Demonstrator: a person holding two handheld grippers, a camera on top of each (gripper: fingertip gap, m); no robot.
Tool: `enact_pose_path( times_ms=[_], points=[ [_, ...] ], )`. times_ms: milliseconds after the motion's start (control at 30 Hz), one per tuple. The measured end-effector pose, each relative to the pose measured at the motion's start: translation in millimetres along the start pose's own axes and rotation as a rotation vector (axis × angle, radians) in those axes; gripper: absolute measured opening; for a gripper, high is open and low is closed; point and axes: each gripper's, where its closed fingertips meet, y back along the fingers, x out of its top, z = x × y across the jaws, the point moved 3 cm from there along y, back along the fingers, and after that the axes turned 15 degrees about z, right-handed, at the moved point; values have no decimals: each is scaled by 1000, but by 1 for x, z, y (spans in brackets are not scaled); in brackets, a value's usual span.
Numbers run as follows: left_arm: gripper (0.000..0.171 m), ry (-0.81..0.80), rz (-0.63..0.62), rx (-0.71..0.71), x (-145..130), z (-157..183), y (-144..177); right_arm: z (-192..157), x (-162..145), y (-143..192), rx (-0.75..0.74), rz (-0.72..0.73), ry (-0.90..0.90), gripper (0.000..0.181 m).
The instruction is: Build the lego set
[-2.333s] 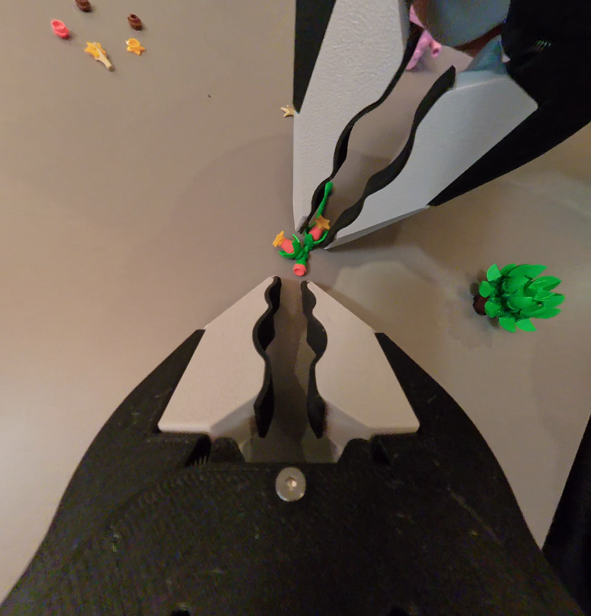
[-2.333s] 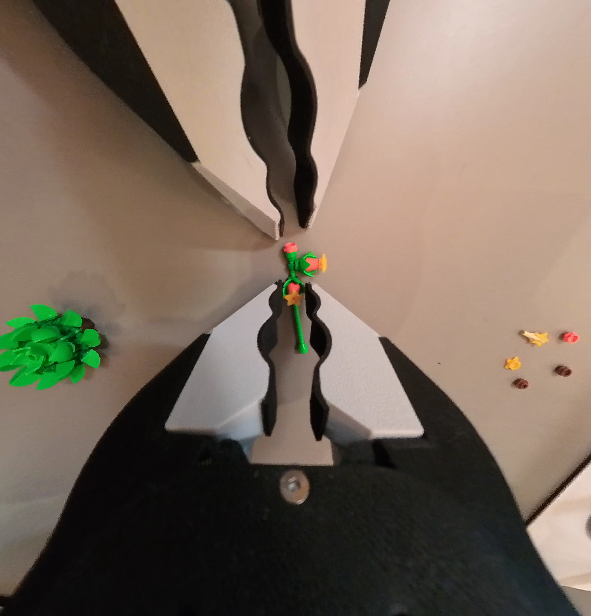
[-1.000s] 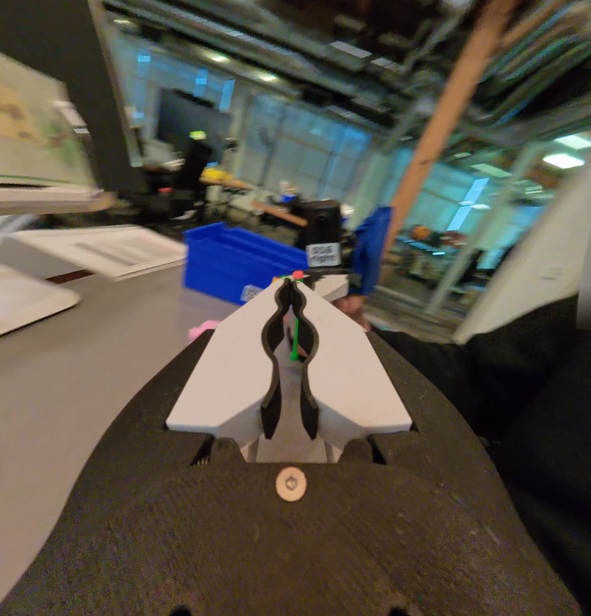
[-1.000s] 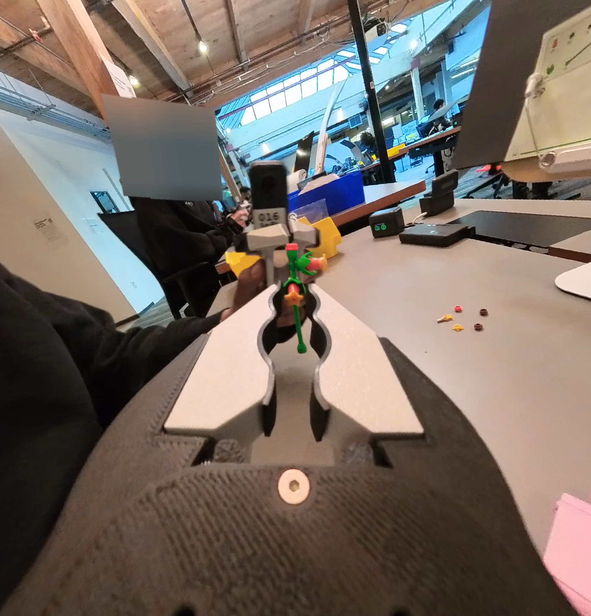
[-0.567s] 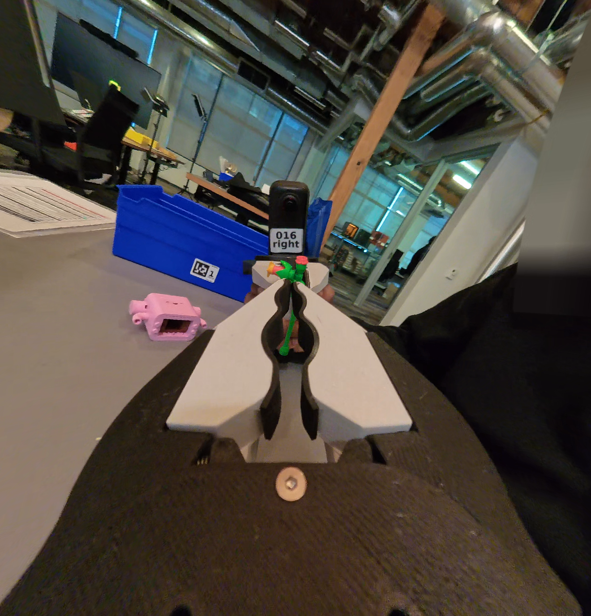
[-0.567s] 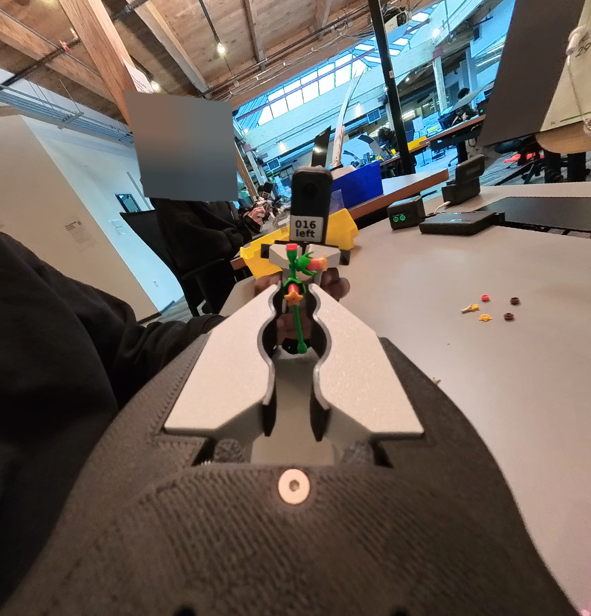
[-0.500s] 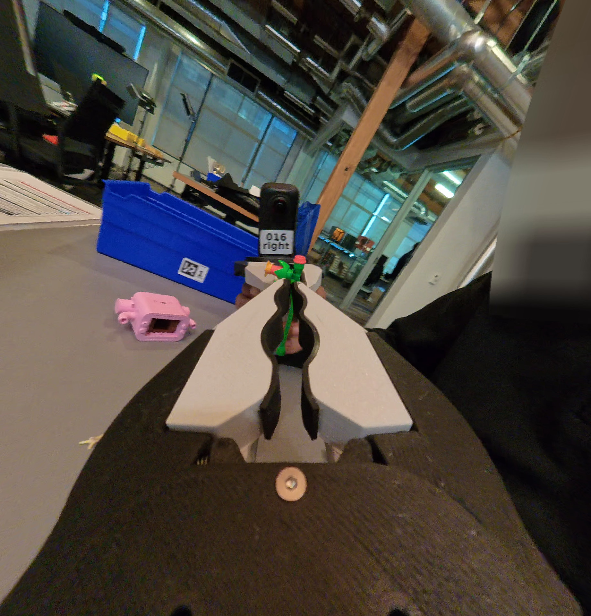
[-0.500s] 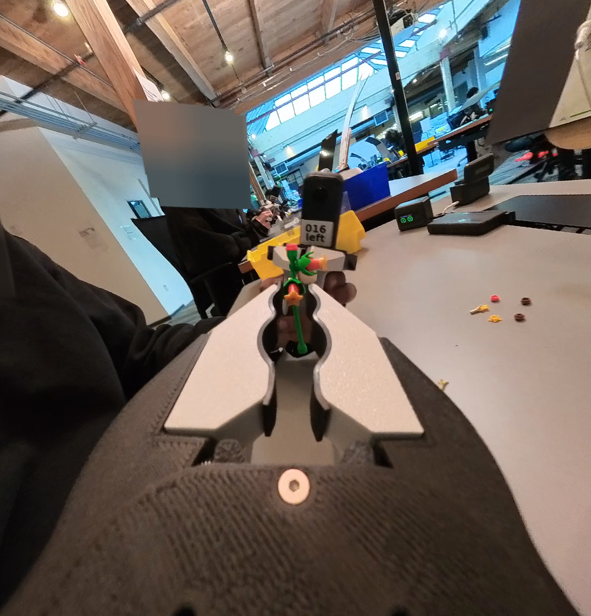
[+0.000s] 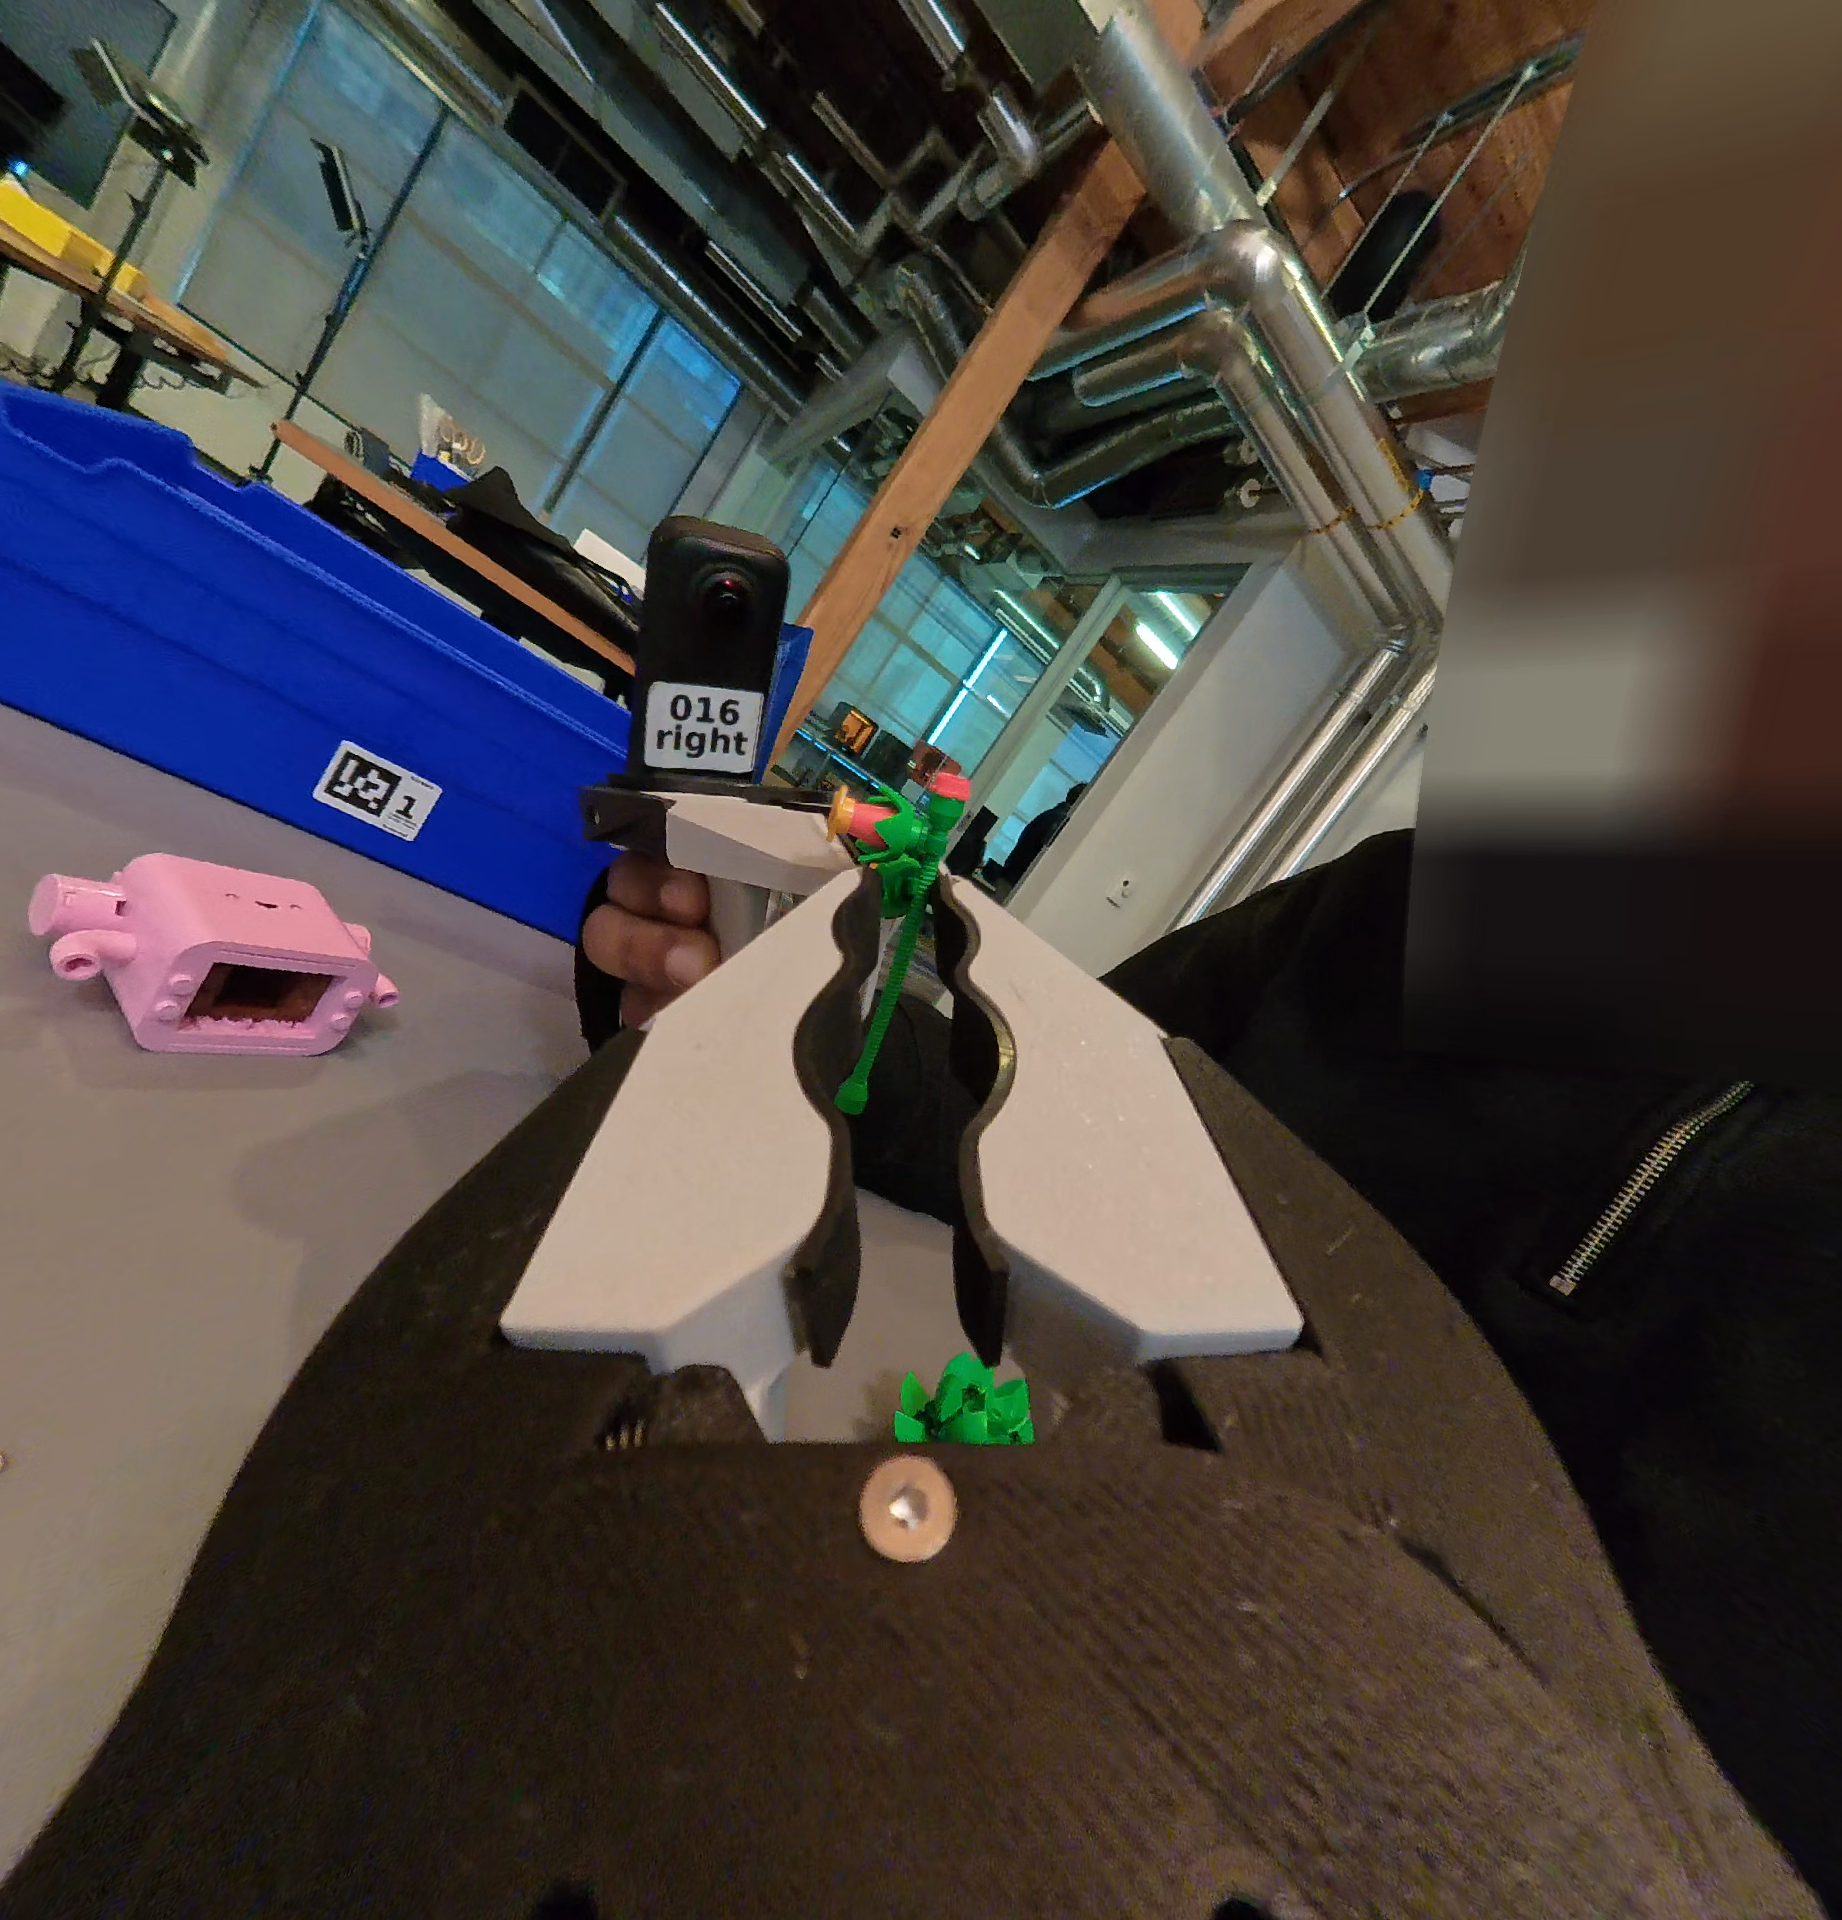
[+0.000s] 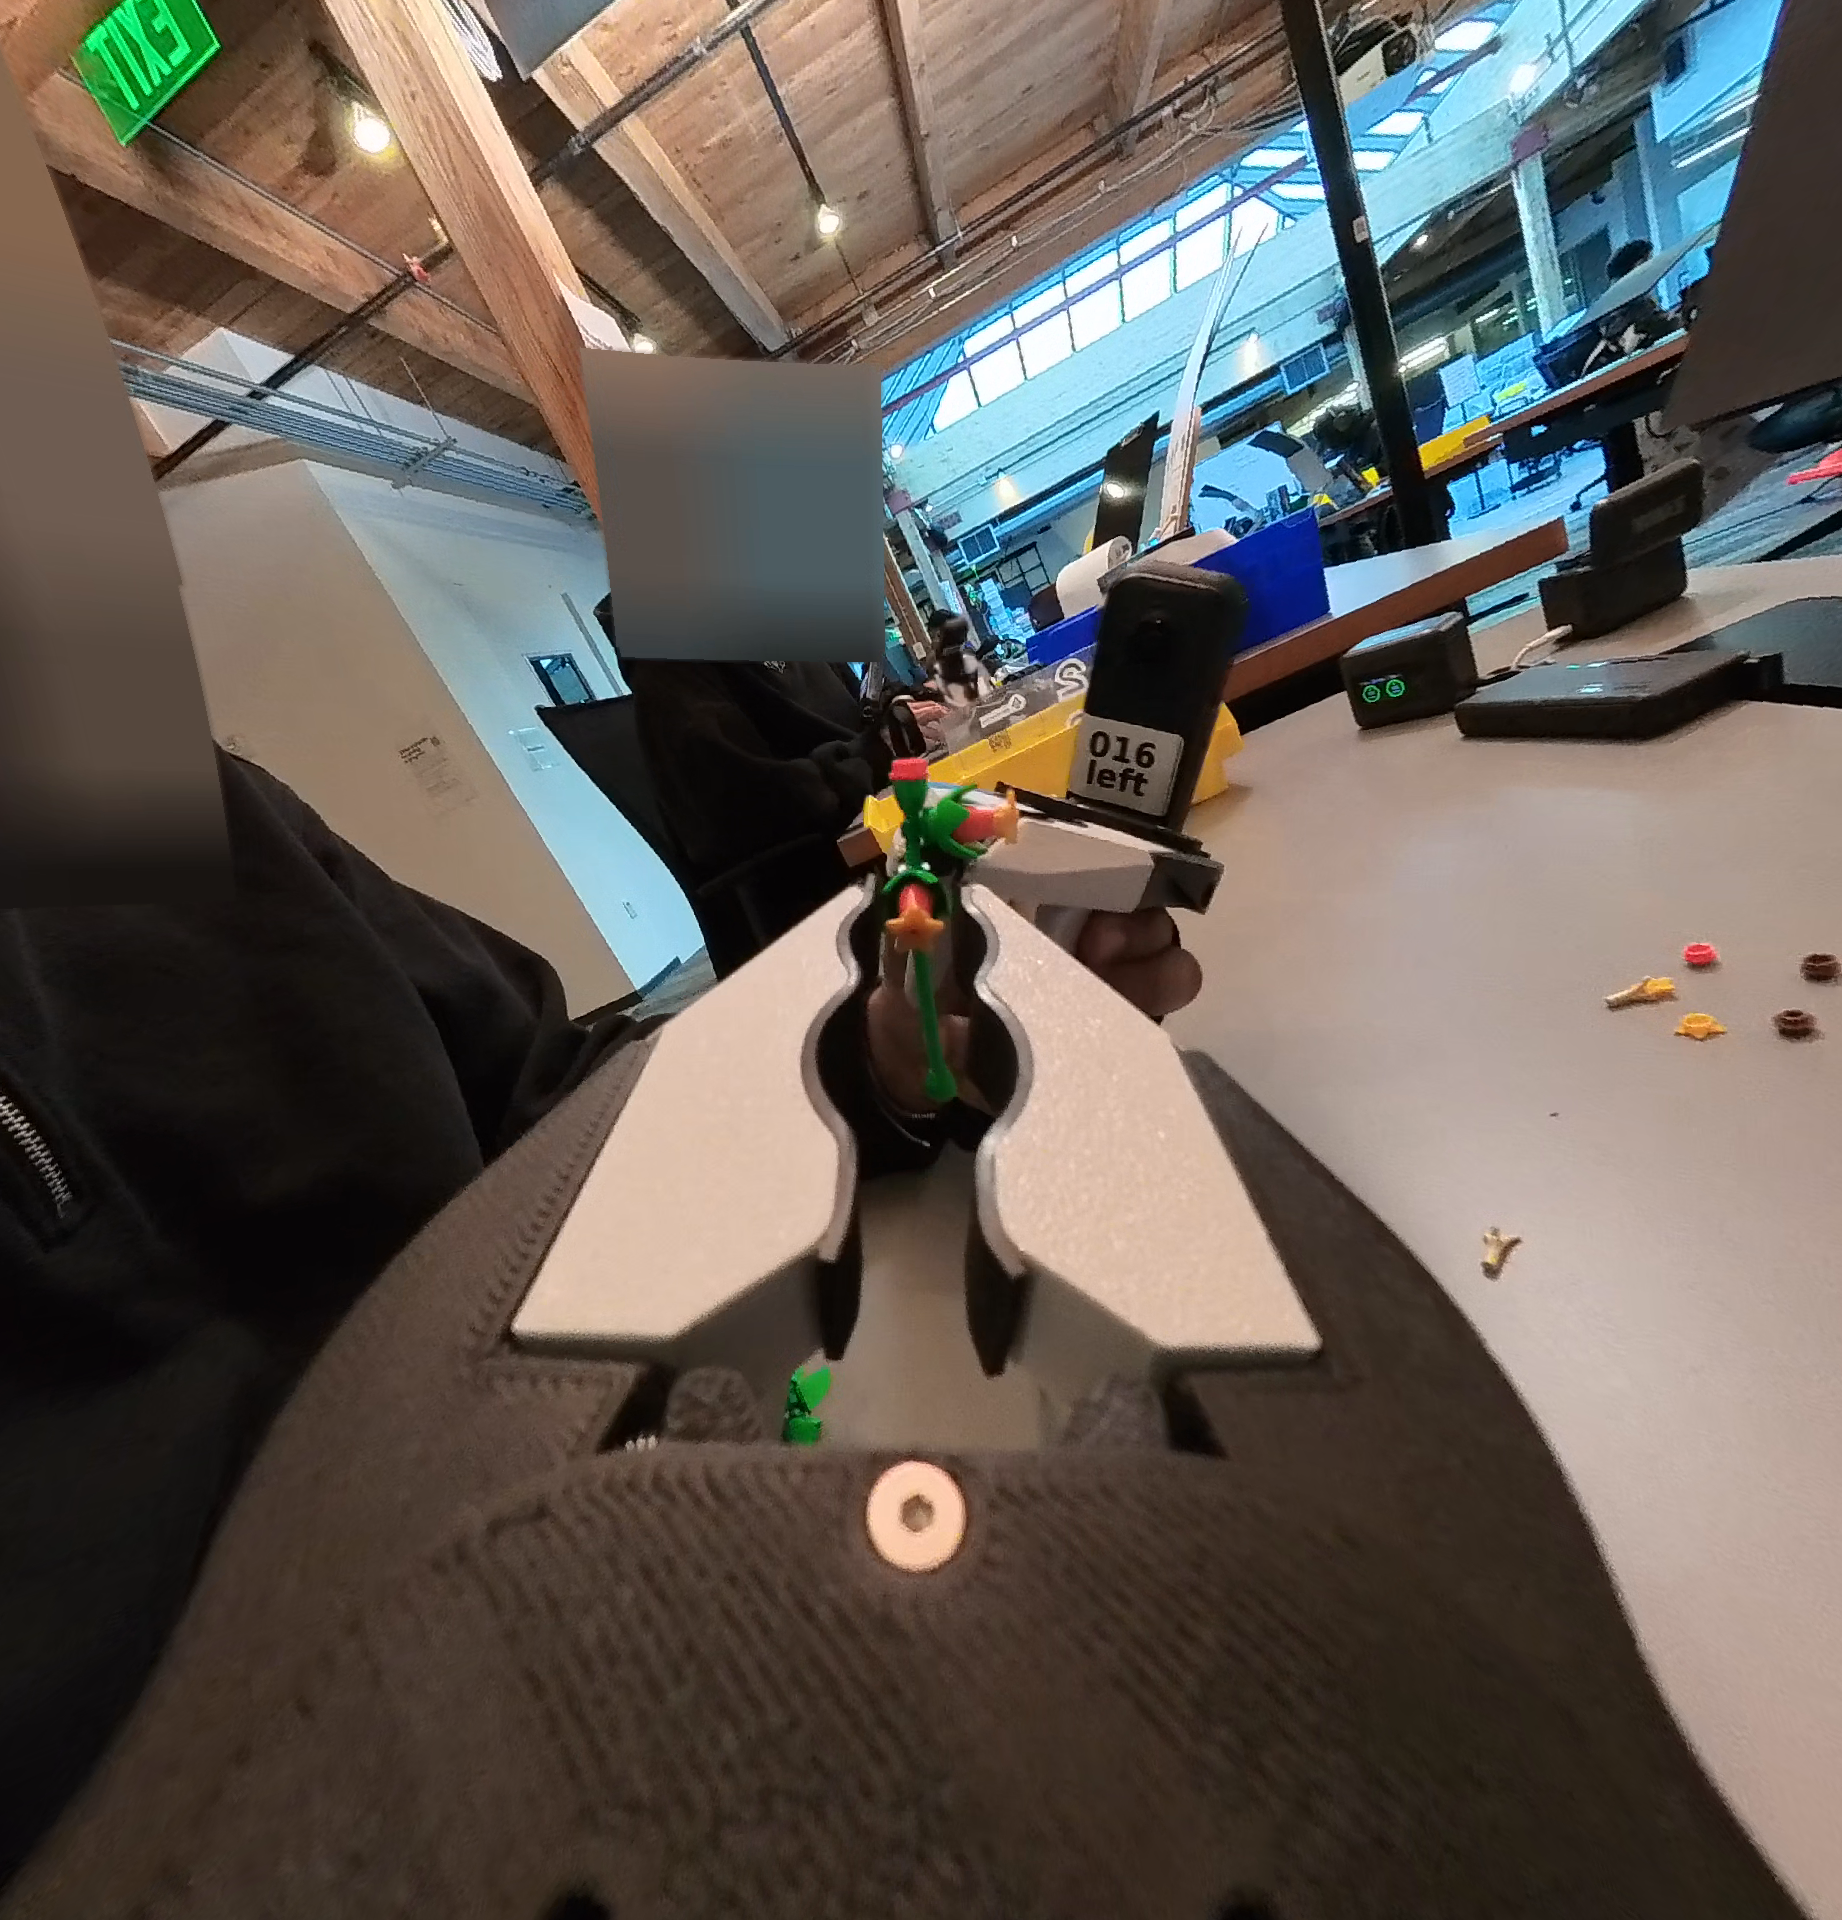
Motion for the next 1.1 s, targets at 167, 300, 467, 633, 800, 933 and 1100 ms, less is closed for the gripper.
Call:
enact_pose_path(
  times_ms=[167, 300, 467, 633, 800, 933, 1100],
  points=[
    [8, 63, -4, -14, -1, -1, 1, 1, -1, 1, -11, -22, 20, 11],
    [8, 101, 0, -18, -2, -3, 3, -1, -2, 0, -1, -24, 20, 10],
    [8, 110, -10, -14, -3, -4, 3, -1, -2, 0, 2, -32, 25, 10],
    [7, 109, -13, -15, -3, -4, 4, -1, -3, 0, -5, -43, 32, 11],
    [5, 107, -15, 0, -3, -6, 5, 2, -4, 1, -30, -65, 51, 11],
    [4, 117, -23, 15, -4, -8, 7, 4, -6, 2, -45, -89, 66, 10],
    [6, 124, -41, 49, -6, -13, 10, 8, -9, 4, -73, -128, 87, 11]
  ],
)
